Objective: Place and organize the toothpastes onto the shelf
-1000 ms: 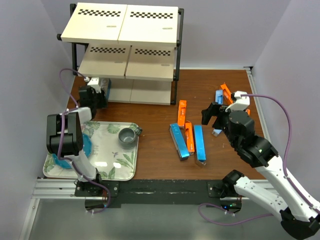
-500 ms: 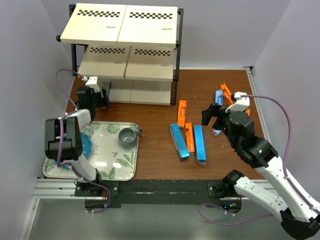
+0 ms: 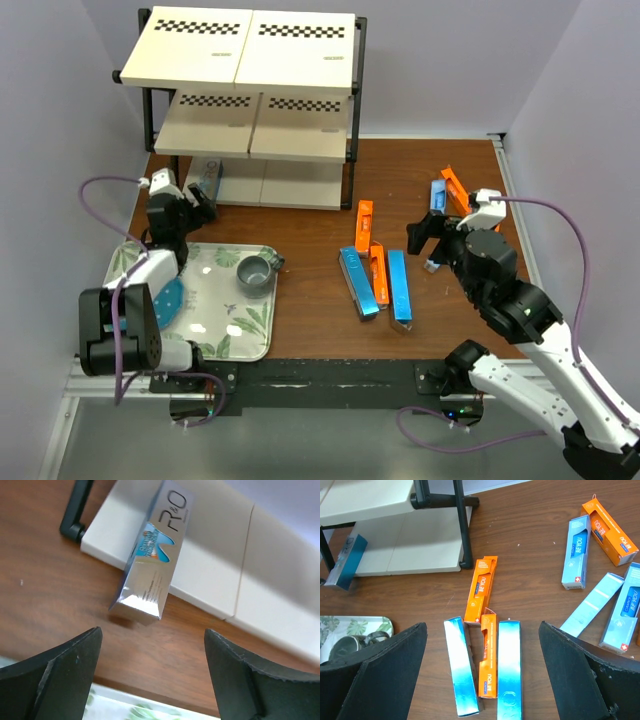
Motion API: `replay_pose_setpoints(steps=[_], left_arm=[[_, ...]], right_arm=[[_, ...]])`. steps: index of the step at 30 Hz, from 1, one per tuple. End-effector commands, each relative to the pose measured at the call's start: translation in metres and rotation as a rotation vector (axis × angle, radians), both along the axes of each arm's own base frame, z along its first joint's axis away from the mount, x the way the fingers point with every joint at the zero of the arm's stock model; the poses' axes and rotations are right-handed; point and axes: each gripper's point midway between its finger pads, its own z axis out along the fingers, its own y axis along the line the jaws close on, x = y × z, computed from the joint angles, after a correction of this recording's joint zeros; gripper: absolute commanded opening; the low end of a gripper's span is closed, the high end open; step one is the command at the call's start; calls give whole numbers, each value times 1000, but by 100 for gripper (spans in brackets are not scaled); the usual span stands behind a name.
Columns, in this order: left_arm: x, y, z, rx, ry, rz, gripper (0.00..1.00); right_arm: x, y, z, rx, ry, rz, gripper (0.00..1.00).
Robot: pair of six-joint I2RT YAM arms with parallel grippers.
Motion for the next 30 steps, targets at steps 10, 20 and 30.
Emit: replay_pose_setpoints(steps=[10,20,30], left_arm=[[-2,2,3,-539,-46,365,83],[36,4,4,-578,-70,354,78],[62,0,4,-626,-92,326,68]], right_arm=[[2,-5,-3,-11,-15,-21,98],[4,-10,-3,-38,-17,-43,99],[7,-13,0,-55,-20,-65,99]])
